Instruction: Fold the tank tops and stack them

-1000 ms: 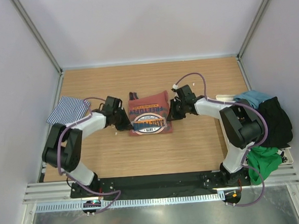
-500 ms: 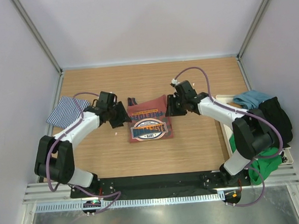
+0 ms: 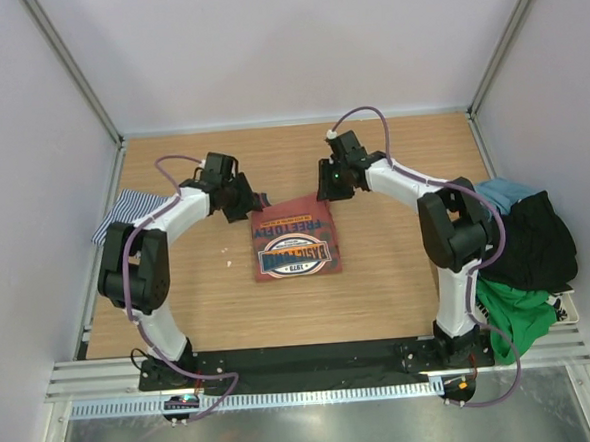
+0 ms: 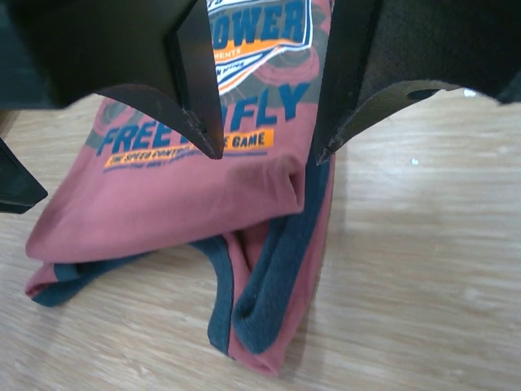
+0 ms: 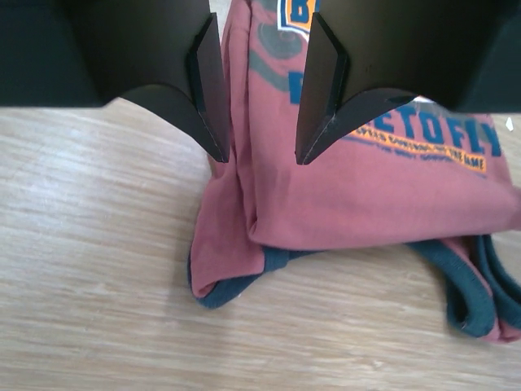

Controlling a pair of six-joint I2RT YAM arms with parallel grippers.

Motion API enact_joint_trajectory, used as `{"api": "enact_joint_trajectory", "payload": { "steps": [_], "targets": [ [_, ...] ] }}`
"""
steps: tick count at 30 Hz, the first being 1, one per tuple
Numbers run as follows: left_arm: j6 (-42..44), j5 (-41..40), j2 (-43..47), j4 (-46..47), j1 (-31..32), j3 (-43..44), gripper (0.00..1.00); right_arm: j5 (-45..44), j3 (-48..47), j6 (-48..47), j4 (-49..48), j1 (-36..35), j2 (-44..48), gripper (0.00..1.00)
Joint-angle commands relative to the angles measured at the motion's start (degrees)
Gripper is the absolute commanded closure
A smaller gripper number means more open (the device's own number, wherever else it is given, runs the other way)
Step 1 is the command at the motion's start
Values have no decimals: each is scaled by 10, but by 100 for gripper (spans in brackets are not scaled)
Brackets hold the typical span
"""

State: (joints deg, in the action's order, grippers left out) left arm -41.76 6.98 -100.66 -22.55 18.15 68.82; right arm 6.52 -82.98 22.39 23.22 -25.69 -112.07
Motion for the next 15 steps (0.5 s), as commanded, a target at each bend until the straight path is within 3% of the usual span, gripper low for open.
{"api": "enact_joint_trajectory", "payload": {
  "steps": [1,10,15],
  "targets": [
    [4,1,-19,20,-4,39,51,1,-45,-1,5,1,-17,56],
    [2,1,-71,18,-4,79,59,25,-68,-3,-3,2,-41,61],
    [1,2,-80,20,-5,88,86,44,-68,-3,-8,2,-43,75]
  ]
}}
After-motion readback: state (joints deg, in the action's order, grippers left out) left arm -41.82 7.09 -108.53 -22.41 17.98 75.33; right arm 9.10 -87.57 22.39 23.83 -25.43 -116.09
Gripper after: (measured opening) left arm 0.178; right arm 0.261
